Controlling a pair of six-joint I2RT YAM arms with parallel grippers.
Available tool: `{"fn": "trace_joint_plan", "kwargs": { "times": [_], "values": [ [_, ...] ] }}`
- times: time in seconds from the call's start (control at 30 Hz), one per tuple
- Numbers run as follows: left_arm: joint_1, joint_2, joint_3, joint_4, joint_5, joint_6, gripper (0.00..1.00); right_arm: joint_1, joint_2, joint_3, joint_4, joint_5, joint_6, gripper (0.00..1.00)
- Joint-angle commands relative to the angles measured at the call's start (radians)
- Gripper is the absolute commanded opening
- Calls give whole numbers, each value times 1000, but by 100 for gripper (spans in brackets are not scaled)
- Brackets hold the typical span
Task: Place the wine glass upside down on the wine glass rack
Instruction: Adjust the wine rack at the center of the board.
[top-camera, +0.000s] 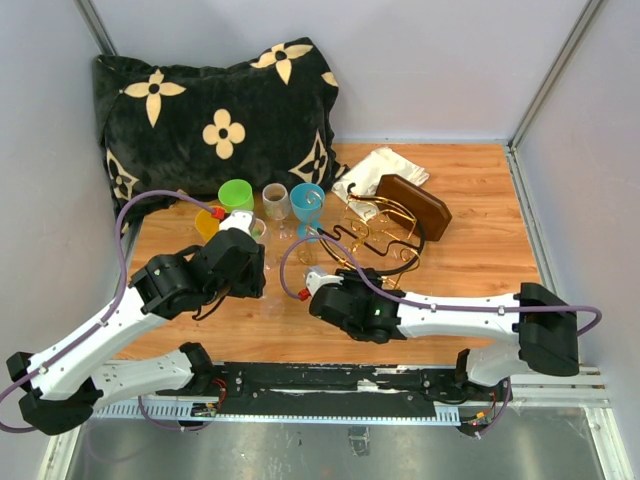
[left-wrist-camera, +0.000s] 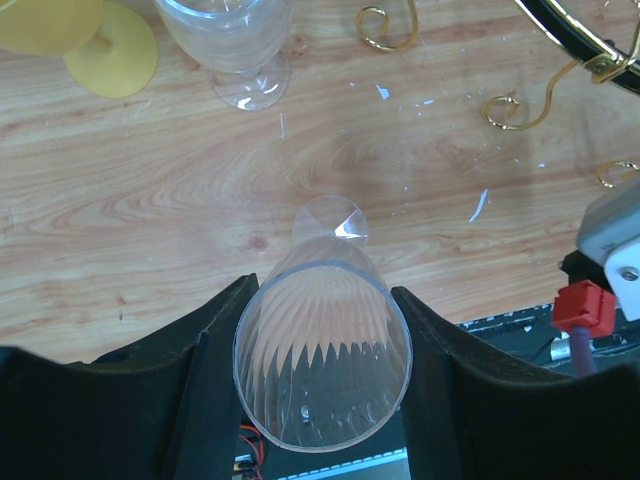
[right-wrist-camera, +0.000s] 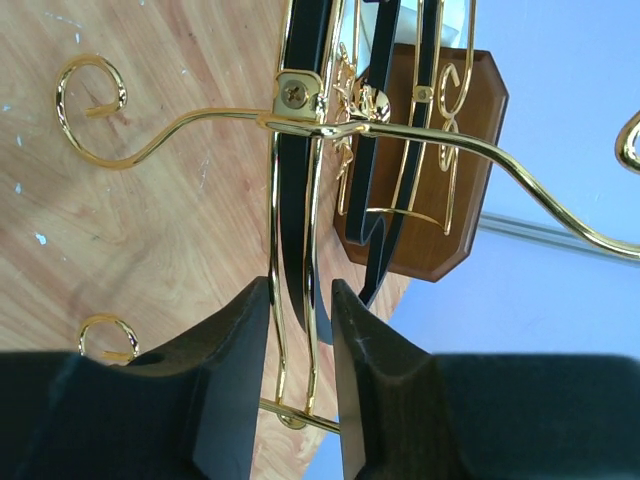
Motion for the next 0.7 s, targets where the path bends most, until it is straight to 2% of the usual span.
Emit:
{"fn": "trace_joint_plan", "kwargs": {
  "times": [0.0, 0.17, 0.3, 0.4, 0.43, 0.47, 0.5, 0.53, 0.57, 0.67],
  "values": [
    [-11, -17, -10, 13, -11, -13, 44, -1, -77, 6, 17, 28, 5, 28],
    [-11, -19, -9, 16, -9, -9, 44, -36, -156, 21, 9, -25, 6, 16],
    [-11, -20, -6, 19, -7, -7, 44, -67, -210, 41, -2, -79, 3, 3],
    [-11, -22, -3, 20, -11, -7, 44, -102, -245, 77, -28, -127, -2, 1],
    [-11, -22, -3, 21, -10, -7, 44, -108, -249, 92, -46, -156, -8, 2],
    [-11, -22, -3, 21, -9, -6, 44, -113, -253, 103, -75, -211, -19, 9],
    [-11, -22, -4, 22, -8, -6, 44, -114, -251, 108, -92, -260, -26, 28],
    [-10, -23, -6, 23, -8, -6, 44, -113, -245, 105, -100, -294, -28, 41],
    [-11, -24, -9, 23, -11, -6, 45, -112, -236, 100, -107, -318, -24, 47],
    [-10, -28, -15, 19, -22, -15, 45, -101, -209, 79, -99, -367, -24, 58]
  ]
}}
